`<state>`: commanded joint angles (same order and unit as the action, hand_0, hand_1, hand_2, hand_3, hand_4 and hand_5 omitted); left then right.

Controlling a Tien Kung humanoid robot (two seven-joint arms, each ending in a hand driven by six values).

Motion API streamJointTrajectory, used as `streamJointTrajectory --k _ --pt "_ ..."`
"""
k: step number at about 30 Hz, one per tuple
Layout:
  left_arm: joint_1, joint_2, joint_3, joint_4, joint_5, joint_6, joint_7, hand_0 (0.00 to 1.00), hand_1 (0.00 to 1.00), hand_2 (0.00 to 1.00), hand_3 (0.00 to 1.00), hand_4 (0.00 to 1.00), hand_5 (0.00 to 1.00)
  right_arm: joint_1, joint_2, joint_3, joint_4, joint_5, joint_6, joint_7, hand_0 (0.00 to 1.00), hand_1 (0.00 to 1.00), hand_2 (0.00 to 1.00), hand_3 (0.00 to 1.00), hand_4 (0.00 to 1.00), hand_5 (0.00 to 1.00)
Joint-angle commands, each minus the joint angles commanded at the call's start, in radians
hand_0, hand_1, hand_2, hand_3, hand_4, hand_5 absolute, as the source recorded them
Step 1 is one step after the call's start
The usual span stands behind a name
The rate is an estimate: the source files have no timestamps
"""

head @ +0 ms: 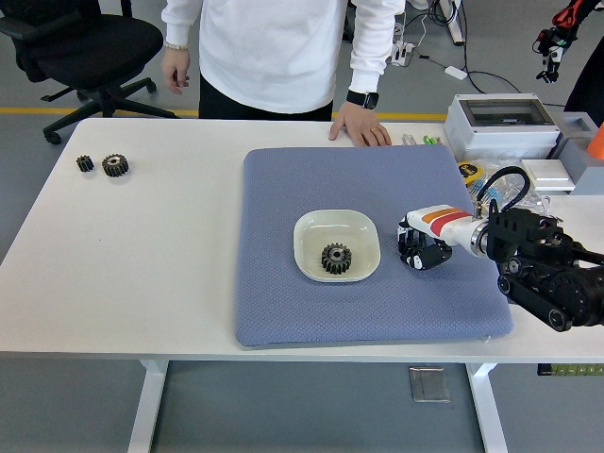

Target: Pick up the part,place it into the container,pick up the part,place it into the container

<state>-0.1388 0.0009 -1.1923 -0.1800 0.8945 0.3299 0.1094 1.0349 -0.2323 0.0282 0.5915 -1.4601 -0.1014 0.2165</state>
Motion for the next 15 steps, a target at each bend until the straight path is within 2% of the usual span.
streamJointTrajectory --k 15 --pt "0.001 0.002 -0.003 0.000 0.004 -0.001 0.001 0.627 0.599 0.659 0.559 0.650 0.564 0.003 -0.012 0.014 0.011 0.003 -0.002 -0.005 0.194 0.352 0.464 0.466 0.608 0.265"
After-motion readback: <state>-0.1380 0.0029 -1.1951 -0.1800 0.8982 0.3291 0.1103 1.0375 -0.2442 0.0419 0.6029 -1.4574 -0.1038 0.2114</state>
